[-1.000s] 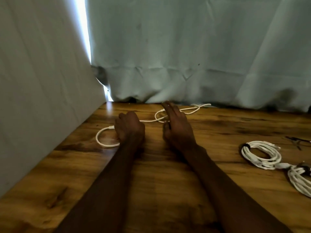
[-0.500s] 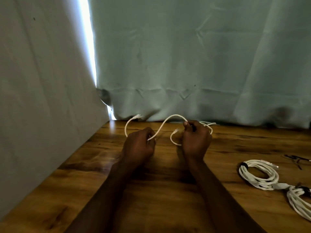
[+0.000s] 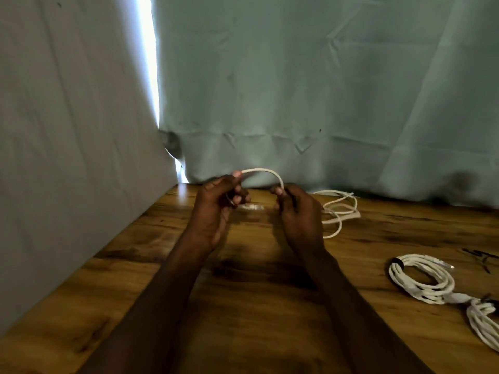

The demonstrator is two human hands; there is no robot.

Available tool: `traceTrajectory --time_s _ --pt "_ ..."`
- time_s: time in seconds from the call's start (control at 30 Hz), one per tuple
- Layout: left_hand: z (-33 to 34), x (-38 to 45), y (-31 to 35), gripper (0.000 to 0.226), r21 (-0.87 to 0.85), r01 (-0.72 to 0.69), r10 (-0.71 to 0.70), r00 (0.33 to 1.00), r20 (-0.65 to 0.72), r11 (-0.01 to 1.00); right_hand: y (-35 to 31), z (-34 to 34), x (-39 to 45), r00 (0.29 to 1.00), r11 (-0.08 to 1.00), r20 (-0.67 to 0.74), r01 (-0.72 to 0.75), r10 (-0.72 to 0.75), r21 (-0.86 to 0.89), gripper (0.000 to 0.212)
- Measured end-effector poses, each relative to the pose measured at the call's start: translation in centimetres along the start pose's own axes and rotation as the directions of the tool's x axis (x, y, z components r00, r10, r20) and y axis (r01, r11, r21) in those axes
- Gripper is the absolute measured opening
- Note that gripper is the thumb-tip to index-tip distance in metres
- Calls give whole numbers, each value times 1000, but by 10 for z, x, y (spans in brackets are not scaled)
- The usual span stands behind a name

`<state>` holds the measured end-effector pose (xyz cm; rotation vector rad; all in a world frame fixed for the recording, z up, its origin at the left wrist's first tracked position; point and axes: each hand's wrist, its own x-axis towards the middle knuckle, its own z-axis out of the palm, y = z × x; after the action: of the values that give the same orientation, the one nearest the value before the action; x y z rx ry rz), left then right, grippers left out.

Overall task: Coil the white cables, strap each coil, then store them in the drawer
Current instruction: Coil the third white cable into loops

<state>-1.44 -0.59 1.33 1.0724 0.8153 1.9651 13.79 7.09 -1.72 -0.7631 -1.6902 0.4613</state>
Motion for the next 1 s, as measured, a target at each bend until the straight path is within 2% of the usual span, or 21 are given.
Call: traceTrajectory --time_s 0.03,0.1,0.17,0.27,0.33,0.4,0.43,0.5,0.57,0.63,0.73,0.87,1.0 --pt "-2 1 4 28 -160 76 -71 997 41 984 -1 -2 0 999 997 -20 -26 25 -67 23" --pt "-7 2 8 28 -337 166 -144 985 90 927 -2 -1 -2 997 961 64 -13 32 -275 29" --pt "-12 4 8 31 -423 164 -143 986 80 891 -4 4 -6 973 898 226 50 56 -437 34" --pt "-18 10 4 41 -408 105 -120 993 -11 907 -6 18 -16 884 841 458 175 95 -512 28" --pt "-21 13 -1 47 -239 37 -66 991 -114 970 -8 29 -24 806 832 584 254 100 -493 24" --pt "-19 14 -10 44 114 -23 43 984 -172 993 -11 35 -29 762 828 644 316 70 -464 22" --pt "-17 14 -15 42 271 -49 92 985 -148 961 -14 37 -30 748 818 663 361 32 -447 23" --pt "-15 10 -24 38 463 -60 96 994 -53 884 -19 36 -31 728 816 681 440 -80 -374 24" --pt "-17 5 -25 40 553 -33 18 999 31 832 -27 28 -30 722 843 658 475 -212 -250 25" --pt "-17 1 -22 47 531 0 -27 999 43 847 -34 19 -29 737 860 588 494 -334 -130 23" --pt "-19 0 -20 53 453 -2 -8 1000 20 891 -39 10 -25 828 881 371 471 -420 -54 20" --pt "-15 1 -19 59 449 80 -156 978 136 890 -37 4 -17 967 967 143 187 -212 173 7" --pt "-8 -2 -16 52 251 285 -354 886 299 925 -29 2 -11 999 968 -40 -20 31 252 6"
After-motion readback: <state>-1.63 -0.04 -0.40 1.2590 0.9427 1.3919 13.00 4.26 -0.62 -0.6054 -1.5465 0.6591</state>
